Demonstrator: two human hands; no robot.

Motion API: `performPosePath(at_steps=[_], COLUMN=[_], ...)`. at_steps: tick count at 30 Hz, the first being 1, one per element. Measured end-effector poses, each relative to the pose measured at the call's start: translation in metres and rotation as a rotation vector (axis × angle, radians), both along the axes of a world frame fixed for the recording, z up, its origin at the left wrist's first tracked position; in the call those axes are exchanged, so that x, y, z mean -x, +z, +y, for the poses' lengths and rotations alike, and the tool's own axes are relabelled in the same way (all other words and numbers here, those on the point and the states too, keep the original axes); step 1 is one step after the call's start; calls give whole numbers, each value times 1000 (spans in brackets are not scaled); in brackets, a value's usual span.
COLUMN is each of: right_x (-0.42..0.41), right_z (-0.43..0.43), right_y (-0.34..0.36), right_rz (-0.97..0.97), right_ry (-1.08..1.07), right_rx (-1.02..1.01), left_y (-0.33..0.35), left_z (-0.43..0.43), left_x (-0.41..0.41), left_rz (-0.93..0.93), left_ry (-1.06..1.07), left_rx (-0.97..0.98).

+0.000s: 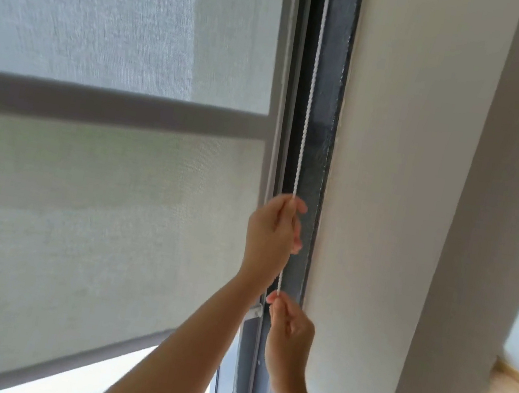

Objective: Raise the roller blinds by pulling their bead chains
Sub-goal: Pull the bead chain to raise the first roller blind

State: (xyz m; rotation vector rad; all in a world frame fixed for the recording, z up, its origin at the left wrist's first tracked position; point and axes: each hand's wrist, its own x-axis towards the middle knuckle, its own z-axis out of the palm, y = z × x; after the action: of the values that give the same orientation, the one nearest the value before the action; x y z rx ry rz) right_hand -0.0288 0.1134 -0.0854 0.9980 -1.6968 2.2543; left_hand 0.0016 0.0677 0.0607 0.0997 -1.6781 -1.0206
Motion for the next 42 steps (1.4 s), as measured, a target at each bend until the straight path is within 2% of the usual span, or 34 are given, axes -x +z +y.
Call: performPosePath(at_steps=[3, 6, 8, 10, 12, 14, 17, 20, 22, 26, 30, 32, 35, 38, 40, 42], right_x=[-8, 2, 21, 42, 49, 39, 26, 16, 15, 12, 19, 23, 25, 19, 12, 2], right_z=[12, 29, 36, 37, 34, 28, 13, 12, 12, 1, -11, -14, -18, -18, -19, -21], right_y=[-43, -79, -76, -42, 19, 95, 214, 298, 311, 286, 245, 218, 176, 135, 111, 93], right_rz=[-78, -128, -87, -51, 18, 131, 76, -17, -17, 96, 75, 58, 36, 54, 68, 47], right_ry=[67, 256, 336, 289, 272, 371, 571, 522, 445, 350, 300, 296, 265, 184, 172, 179], right_rx=[-96, -322, -526, -572, -481, -342, 49, 364, 424, 386, 298, 266, 214, 168, 139, 90], left_y=[-51, -106, -138, -162, -177, -185, -192, -197, -201, -214, -213, -197, -139, -64, -16, 27], left_z=[1, 3, 0, -3, 2, 15, 37, 42, 35, 19, 1, -13, -26, -26, -20, -10], left_x=[-2, -9, -15, -22, -24, -22, -15, -11, -15, -21, -39, -44, -41, -37, -36, -34], left_rz=[-16, -67, -128, -171, -199, -210, -194, -192, -191, -303, -514, -560, -428, -155, -60, -42], left_ry=[104, 158, 240, 246, 202, 149, 108, 87, 74, -2, -180, -197, -76, 19, -19, -103], left_rx=[-14, -66, -78, -96, -124, -163, -185, -191, -149, -121, -115, -131, -90, -45, -51, -55])
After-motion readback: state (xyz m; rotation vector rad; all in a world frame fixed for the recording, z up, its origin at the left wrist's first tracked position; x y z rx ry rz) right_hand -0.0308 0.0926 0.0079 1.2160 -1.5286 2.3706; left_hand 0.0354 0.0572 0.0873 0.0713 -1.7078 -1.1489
